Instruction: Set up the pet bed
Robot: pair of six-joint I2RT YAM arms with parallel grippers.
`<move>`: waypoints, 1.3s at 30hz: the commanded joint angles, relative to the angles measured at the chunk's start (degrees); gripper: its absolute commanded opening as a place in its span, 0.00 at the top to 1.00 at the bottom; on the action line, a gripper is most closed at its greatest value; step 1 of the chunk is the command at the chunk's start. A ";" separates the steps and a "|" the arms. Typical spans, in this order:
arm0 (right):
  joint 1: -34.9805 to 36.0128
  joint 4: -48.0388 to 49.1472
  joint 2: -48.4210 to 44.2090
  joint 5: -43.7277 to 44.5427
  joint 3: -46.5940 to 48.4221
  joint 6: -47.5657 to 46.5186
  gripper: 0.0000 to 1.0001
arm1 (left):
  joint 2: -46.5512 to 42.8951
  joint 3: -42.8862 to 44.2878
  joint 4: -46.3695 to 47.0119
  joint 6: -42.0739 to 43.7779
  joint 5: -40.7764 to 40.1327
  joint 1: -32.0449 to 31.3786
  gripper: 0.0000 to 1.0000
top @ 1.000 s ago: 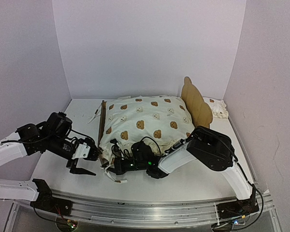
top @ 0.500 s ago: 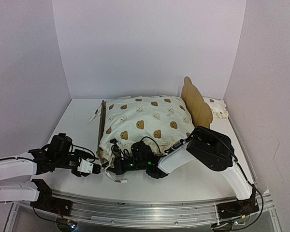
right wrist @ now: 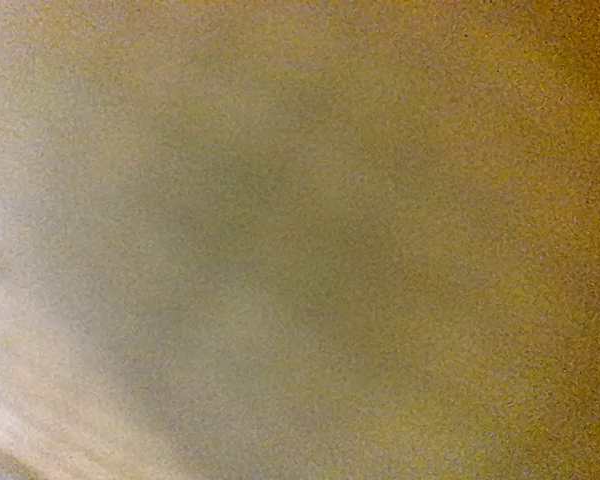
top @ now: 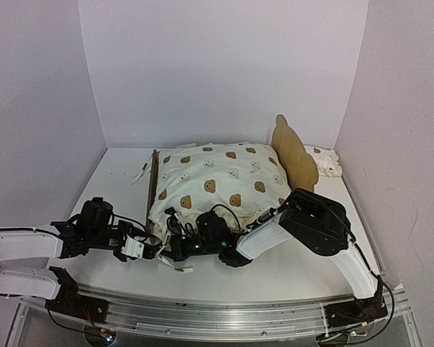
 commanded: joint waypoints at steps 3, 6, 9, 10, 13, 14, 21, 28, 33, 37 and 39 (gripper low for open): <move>-0.49 2.45 -0.99 0.47 -0.62 1.85 1.00 | -4.48 -3.27 -1.56 4.76 5.40 0.15 0.55; -0.56 3.10 -1.04 0.66 -0.90 2.45 1.00 | -3.66 -3.77 0.36 4.12 3.51 0.15 0.54; -0.53 3.18 -1.05 0.55 -0.88 2.61 1.00 | -1.71 -4.87 6.50 3.86 1.29 0.11 0.54; -0.51 3.23 -1.05 0.52 -0.83 2.68 1.00 | -1.00 -5.04 8.21 3.83 0.72 0.12 0.54; -0.54 3.32 -0.89 0.41 -0.65 2.89 1.00 | 2.06 -4.17 11.08 2.11 -0.29 0.07 0.57; -0.54 3.36 -0.83 0.41 -0.58 3.01 1.00 | 2.96 -3.63 11.21 1.58 -0.53 0.07 0.58; -0.54 3.45 -0.96 0.23 -0.72 3.11 1.00 | 7.58 -3.47 15.35 1.35 -3.97 0.07 0.80; -0.56 3.23 -2.31 0.72 -2.75 3.25 1.00 | 5.00 -0.66 12.49 -3.62 -3.41 0.06 1.00; -0.53 2.20 -6.23 3.76 -7.38 1.59 0.98 | 0.93 0.13 5.28 -4.21 -1.63 0.06 1.00; -0.52 1.78 -6.54 4.61 -7.41 1.02 1.00 | -3.05 -2.22 2.58 -0.91 2.37 0.04 1.00; -0.64 1.86 -5.27 4.79 -5.94 2.24 1.00 | -4.04 -4.17 3.56 2.50 3.56 0.01 0.93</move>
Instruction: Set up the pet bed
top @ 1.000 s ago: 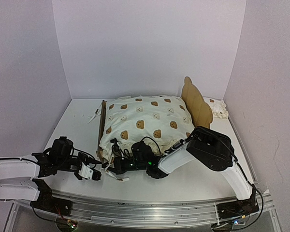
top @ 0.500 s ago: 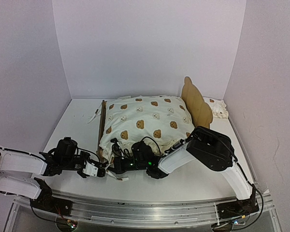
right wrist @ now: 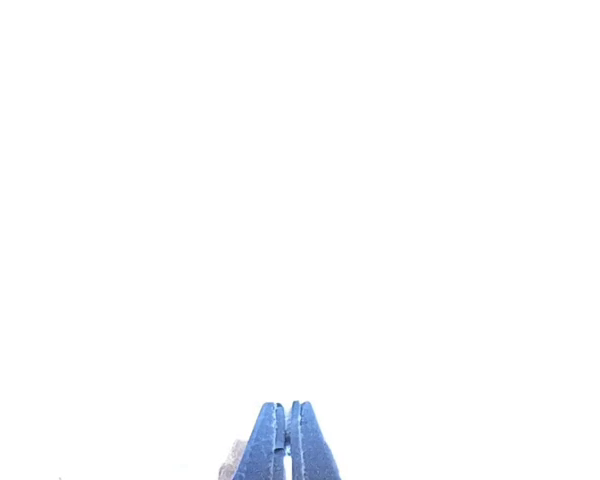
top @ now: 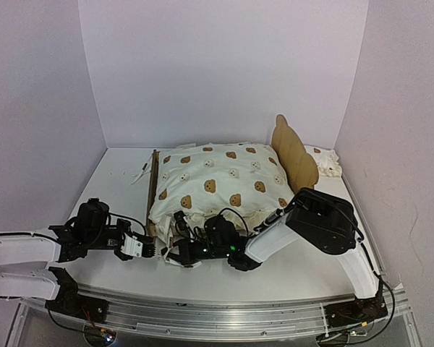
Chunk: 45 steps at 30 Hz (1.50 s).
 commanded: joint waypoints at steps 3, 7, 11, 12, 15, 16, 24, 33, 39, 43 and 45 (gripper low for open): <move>-0.41 0.29 -0.35 2.08 3.25 2.45 1.00 | -2.14 -3.54 2.12 6.11 5.22 0.00 0.71; -0.39 0.49 -0.33 2.78 3.92 2.78 1.00 | 1.03 -3.85 7.10 6.01 4.56 -0.01 0.60; -0.43 0.62 0.19 2.84 4.77 3.17 1.00 | 3.92 -4.25 11.93 5.95 4.51 -0.07 0.62; -0.44 0.63 0.35 2.73 4.92 3.43 1.00 | 4.44 -4.21 12.95 5.74 4.66 -0.12 0.63; -0.40 0.80 0.51 2.57 5.01 3.76 1.00 | 5.92 -3.51 13.63 5.43 4.54 -0.44 0.65; -0.47 0.87 0.44 2.51 5.01 3.75 1.00 | 6.55 -3.47 13.92 5.74 4.18 -0.56 0.66; -0.56 0.99 0.47 1.71 5.11 4.24 1.00 | 9.71 -3.44 16.97 7.34 4.01 -0.78 0.78; -0.59 0.67 -0.83 4.24 2.67 5.22 0.96 | 8.49 -2.54 14.60 6.20 3.66 -1.58 1.00; -0.40 -8.32 -9.55 7.36 -5.25 0.20 0.69 | 4.87 -1.29 6.94 2.58 2.94 -1.58 1.00; -0.39 -15.07 -15.18 7.89 -10.07 -5.61 0.58 | 3.59 -1.31 5.63 0.56 1.94 -1.58 1.00; -0.09 -18.60 -16.76 8.34 -11.56 -9.31 0.55 | 3.39 -1.00 5.29 -0.56 1.65 -1.58 1.00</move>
